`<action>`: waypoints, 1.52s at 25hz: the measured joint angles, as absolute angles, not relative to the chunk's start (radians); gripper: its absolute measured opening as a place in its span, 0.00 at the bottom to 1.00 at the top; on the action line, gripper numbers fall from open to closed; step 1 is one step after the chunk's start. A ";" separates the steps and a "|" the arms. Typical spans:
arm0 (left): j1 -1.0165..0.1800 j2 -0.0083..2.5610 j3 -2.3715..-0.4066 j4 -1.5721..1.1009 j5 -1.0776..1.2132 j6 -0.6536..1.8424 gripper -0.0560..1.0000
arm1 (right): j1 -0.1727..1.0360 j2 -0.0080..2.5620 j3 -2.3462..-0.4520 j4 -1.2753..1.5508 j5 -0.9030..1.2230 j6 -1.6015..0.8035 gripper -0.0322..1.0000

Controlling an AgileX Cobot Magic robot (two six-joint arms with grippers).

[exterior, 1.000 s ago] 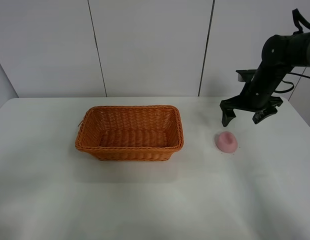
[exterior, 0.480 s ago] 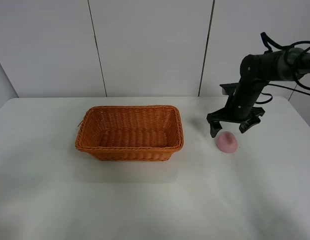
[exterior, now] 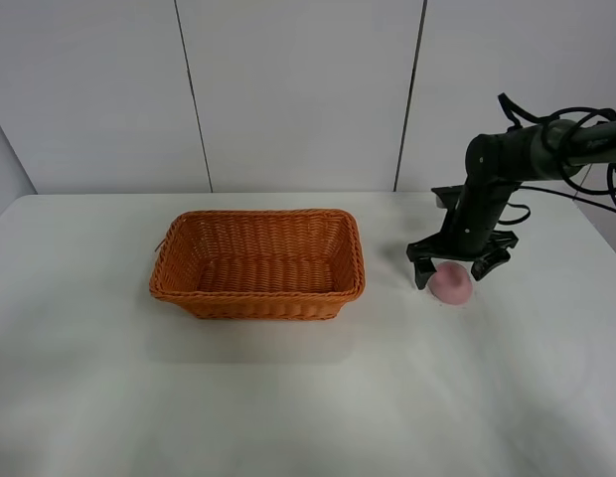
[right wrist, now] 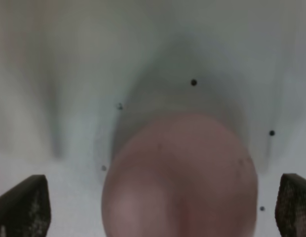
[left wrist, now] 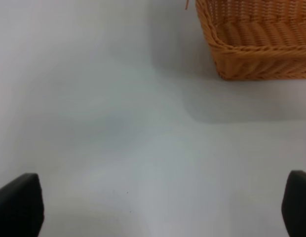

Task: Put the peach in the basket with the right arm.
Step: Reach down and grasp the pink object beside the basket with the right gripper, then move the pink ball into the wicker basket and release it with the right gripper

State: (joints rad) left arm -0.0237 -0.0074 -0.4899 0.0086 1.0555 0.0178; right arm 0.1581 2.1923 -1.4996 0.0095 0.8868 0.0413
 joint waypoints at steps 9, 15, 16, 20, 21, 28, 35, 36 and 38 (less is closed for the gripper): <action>-0.024 -0.007 -0.490 0.009 1.055 0.018 0.99 | 0.158 2.200 -1.500 0.008 0.888 0.045 0.48; -0.024 -0.007 -0.490 0.009 1.055 0.018 0.99 | 0.158 2.191 -1.504 -0.008 0.891 0.049 0.03; -0.024 -0.007 -0.490 0.009 1.055 0.018 0.99 | 0.158 2.188 -1.507 -0.009 0.892 0.049 0.03; -0.024 -0.007 -0.490 0.009 1.055 0.018 0.99 | 0.158 2.154 -1.544 -0.014 0.934 0.049 0.03; -0.024 -0.007 -0.490 0.009 1.055 0.018 0.99 | 0.158 2.140 -1.571 -0.014 0.948 0.049 0.03; -0.024 -0.007 -0.490 0.009 1.055 0.018 0.99 | 0.158 2.060 -1.839 -0.028 1.158 0.049 0.03; -0.024 -0.007 -0.490 0.009 1.055 0.018 0.99 | 0.169 2.059 -1.939 -0.039 1.215 0.049 0.03; -0.024 -0.007 -0.490 0.009 1.055 0.018 0.99 | 0.181 2.059 -1.944 -0.040 1.217 0.049 0.03; -0.024 -0.007 -0.490 0.009 1.055 0.018 0.99 | 0.216 2.059 -1.958 -0.043 1.220 0.049 0.03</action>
